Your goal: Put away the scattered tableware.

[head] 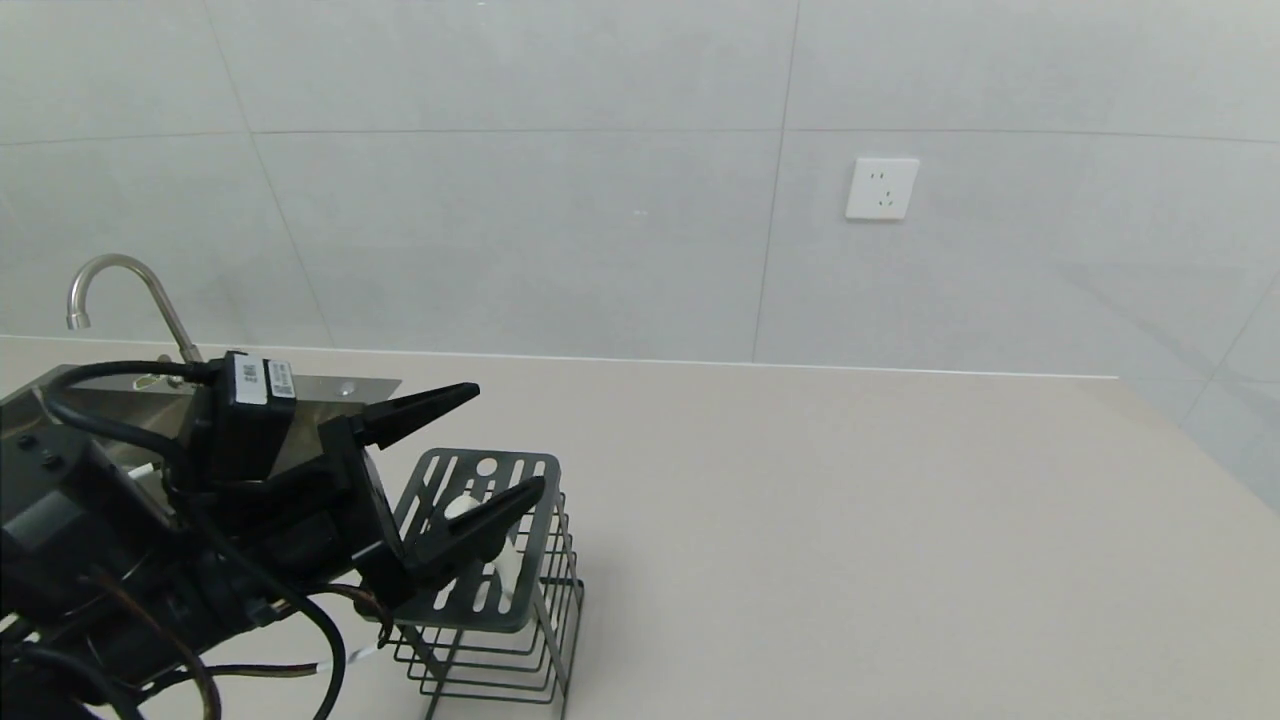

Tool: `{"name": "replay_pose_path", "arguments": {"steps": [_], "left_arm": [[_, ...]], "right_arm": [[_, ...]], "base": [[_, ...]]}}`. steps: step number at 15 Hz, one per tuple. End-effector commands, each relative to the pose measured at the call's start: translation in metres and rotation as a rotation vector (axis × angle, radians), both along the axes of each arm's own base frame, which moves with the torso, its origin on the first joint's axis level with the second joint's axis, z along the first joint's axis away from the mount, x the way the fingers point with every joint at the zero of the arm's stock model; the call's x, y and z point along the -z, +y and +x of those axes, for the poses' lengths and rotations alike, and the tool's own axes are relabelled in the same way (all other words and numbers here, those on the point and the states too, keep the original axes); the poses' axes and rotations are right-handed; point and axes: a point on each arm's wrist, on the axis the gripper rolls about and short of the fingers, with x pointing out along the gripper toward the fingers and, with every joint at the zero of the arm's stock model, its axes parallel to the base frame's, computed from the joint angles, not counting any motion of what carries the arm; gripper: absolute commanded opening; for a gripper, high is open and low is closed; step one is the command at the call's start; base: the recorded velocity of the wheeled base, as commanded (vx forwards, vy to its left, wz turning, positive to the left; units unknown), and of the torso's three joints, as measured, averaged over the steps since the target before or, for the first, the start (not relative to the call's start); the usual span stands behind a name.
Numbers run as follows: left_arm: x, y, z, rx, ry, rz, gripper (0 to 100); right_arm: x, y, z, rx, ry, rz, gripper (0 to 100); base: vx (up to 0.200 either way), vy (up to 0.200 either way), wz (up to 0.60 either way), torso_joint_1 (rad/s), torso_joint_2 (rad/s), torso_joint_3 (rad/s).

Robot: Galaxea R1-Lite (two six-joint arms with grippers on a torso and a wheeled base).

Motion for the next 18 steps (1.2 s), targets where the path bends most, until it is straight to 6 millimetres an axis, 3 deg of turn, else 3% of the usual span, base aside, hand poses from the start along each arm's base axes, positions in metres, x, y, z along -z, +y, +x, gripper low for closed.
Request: {"name": "replay_pose_path", "arguments": {"steps": [1, 7, 13, 18], "left_arm": [[-0.012, 0.004, -0.011, 0.001, -0.053, -0.024, 100], [-0.024, 0.021, -0.044, -0.006, -0.128, -0.059, 100], [-0.041, 0.071, -0.136, -0.143, -0.358, -0.165, 100], [-0.021, 0.089, -0.208, -0.265, -0.343, -0.144, 100]], "right_arm": [[0.0, 0.0, 0.0, 0.0, 0.001, 0.0, 0], [0.0, 0.0, 0.0, 0.0, 0.001, 0.003, 0], [0.0, 0.0, 0.0, 0.0, 0.001, 0.003, 0], [0.0, 0.0, 0.0, 0.0, 0.001, 0.003, 0]], "base": [[0.0, 0.0, 0.0, 0.0, 0.0, 0.0], [0.0, 0.0, 0.0, 0.0, 0.0, 0.0], [0.0, 0.0, 0.0, 0.0, 0.0, 0.0], [0.0, 0.0, 0.0, 0.0, 0.0, 0.0]]}}
